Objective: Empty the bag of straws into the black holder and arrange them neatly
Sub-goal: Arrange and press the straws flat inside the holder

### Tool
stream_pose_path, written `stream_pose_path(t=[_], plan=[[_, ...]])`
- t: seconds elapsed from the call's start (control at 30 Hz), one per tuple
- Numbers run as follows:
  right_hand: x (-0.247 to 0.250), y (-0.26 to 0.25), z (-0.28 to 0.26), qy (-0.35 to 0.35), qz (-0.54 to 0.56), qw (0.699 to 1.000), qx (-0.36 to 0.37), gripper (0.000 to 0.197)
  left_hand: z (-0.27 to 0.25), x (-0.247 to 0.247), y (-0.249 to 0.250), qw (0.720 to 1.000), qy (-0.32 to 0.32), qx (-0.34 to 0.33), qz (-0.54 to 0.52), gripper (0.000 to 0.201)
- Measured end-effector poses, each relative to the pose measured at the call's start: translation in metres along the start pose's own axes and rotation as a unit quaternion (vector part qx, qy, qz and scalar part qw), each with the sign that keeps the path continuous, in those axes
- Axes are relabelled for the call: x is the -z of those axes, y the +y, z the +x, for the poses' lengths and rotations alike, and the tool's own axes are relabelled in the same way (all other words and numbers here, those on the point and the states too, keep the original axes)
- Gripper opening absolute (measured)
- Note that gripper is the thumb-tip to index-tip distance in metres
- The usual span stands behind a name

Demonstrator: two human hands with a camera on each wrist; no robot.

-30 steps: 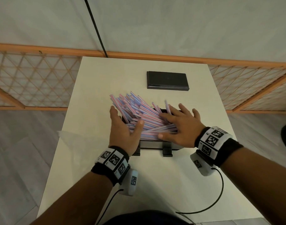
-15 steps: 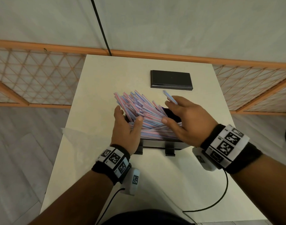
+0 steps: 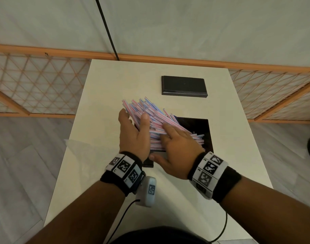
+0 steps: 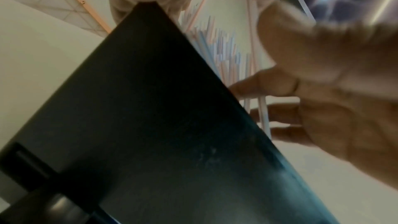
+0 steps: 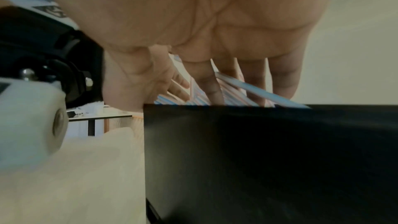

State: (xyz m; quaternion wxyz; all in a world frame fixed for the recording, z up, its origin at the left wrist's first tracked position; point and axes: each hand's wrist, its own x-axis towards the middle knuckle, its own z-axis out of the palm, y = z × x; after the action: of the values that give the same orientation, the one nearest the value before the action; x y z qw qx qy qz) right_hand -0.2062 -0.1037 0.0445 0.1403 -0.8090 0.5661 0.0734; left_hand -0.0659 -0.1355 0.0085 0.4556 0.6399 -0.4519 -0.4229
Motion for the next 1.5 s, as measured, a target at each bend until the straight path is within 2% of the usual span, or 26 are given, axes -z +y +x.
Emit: stream_pose_path(t=[0.17, 0.27, 0.33, 0.4, 0.47, 0.5, 0.57, 0.63, 0.7, 0.8, 0.87, 0.97, 1.03, 1.13, 1.23, 1.4, 1.5], plan=[[-0.002, -0.002, 0.001, -0.035, 0.036, 0.998, 0.03, 0.094, 0.005, -0.002, -0.001, 0.998, 0.002, 0.029, 0.063, 0.09], [-0.009, 0.003, -0.002, -0.026, 0.052, 0.997, 0.048, 0.08, 0.004, -0.003, -0.004, 0.997, -0.006, 0.023, 0.067, 0.09], [-0.012, 0.011, -0.007, 0.008, 0.07, 0.996, 0.061, 0.061, 0.002, -0.003, -0.008, 0.997, -0.008, 0.016, 0.075, 0.09], [-0.015, 0.021, -0.012, 0.074, 0.081, 0.991, 0.074, 0.05, 0.001, -0.004, -0.012, 0.996, -0.013, 0.007, 0.086, 0.093], [-0.018, 0.032, -0.017, 0.127, 0.098, 0.986, 0.055, 0.048, 0.001, -0.004, -0.013, 0.996, -0.02, 0.02, 0.087, 0.096], [-0.019, 0.037, -0.018, 0.131, 0.104, 0.985, 0.035, 0.055, 0.001, -0.004, -0.013, 0.996, -0.024, 0.029, 0.085, 0.099], [-0.02, 0.045, -0.016, 0.085, 0.1, 0.991, -0.027, 0.079, 0.001, -0.005, -0.013, 0.996, -0.03, 0.029, 0.082, 0.108], [-0.022, 0.051, -0.01, 0.008, 0.068, 0.994, -0.087, 0.091, 0.001, -0.005, -0.015, 0.995, -0.032, 0.011, 0.092, 0.115], [-0.024, 0.052, -0.006, -0.019, 0.05, 0.994, -0.098, 0.085, 0.001, -0.005, -0.016, 0.992, -0.033, 0.0, 0.122, 0.111], [-0.025, 0.048, -0.002, -0.004, 0.043, 0.996, -0.074, 0.067, -0.002, -0.005, -0.011, 0.98, -0.033, -0.005, 0.198, 0.102], [-0.019, 0.046, 0.0, 0.001, 0.038, 0.997, -0.067, 0.062, -0.002, -0.004, -0.013, 0.975, -0.035, -0.007, 0.221, 0.1], [0.0, 0.047, 0.003, 0.013, -0.002, 0.997, -0.078, 0.059, -0.001, -0.004, -0.015, 0.975, -0.031, -0.009, 0.218, 0.099], [0.017, 0.048, 0.008, 0.038, -0.019, 0.995, -0.089, 0.045, -0.002, -0.004, -0.014, 0.98, -0.03, -0.004, 0.195, 0.101], [0.039, 0.052, 0.024, 0.063, 0.027, 0.993, -0.1, 0.031, -0.003, -0.003, -0.012, 0.988, -0.041, -0.001, 0.15, 0.111], [0.051, 0.056, 0.044, 0.043, 0.052, 0.991, -0.117, 0.036, -0.006, 0.001, -0.01, 0.987, -0.065, 0.006, 0.146, 0.119], [0.056, 0.052, 0.07, -0.02, 0.013, 0.995, -0.102, 0.04, -0.006, 0.004, -0.013, 0.984, -0.081, 0.01, 0.159, 0.127], [0.057, 0.044, 0.08, -0.027, 0.008, 0.997, -0.076, 0.034, -0.004, 0.004, -0.014, 0.985, -0.085, 0.015, 0.148, 0.121]])
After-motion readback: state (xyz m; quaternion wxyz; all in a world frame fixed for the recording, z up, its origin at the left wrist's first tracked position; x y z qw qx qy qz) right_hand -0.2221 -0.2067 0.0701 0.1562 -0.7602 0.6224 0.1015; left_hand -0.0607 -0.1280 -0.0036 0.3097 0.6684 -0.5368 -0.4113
